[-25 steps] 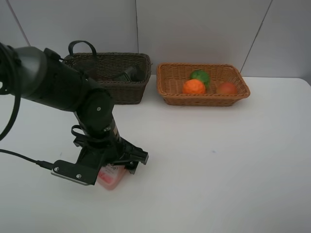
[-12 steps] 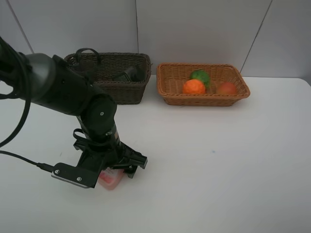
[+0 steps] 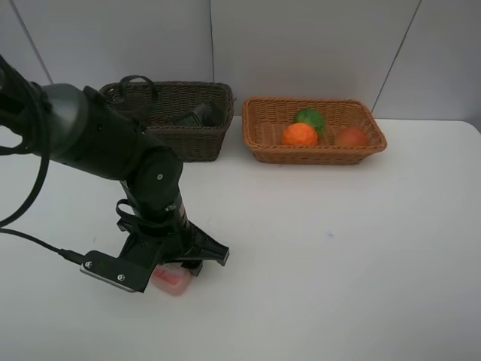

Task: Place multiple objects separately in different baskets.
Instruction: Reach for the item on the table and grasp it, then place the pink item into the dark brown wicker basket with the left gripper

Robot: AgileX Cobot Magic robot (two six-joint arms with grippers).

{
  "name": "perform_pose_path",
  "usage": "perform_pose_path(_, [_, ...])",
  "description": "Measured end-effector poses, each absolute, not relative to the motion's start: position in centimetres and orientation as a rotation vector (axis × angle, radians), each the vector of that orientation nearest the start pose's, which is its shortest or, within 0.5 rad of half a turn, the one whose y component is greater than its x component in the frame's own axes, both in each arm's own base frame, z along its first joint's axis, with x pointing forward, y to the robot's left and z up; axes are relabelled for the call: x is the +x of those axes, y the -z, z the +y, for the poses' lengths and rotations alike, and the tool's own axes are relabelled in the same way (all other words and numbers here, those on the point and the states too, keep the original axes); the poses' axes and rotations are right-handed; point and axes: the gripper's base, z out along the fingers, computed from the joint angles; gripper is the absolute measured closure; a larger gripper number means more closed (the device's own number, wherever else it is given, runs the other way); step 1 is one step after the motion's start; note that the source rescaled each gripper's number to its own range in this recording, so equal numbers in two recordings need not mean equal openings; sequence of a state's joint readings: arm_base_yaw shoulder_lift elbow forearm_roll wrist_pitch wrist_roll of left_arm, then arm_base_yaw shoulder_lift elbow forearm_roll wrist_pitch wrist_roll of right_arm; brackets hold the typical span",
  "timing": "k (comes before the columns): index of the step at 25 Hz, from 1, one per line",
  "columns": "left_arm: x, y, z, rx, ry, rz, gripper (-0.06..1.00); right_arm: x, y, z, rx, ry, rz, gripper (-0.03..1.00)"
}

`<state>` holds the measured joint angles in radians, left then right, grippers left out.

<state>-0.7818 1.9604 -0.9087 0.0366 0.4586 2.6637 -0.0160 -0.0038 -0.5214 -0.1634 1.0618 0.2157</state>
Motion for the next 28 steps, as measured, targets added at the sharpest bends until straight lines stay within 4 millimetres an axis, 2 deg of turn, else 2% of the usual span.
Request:
perform_pose_path(24, [22.48, -8.60, -22.25, -3.168, 0.183, 0.511, 0.31, -0.89, -28.39, -1.28, 0.242, 0.067, 1.996, 0.10])
perform_pose_path(28, [22.58, -8.65, -22.54, -3.216, 0.205, 0.408, 0.31, -0.89, -28.39, -1.28, 0.242, 0.067, 1.996, 0.10])
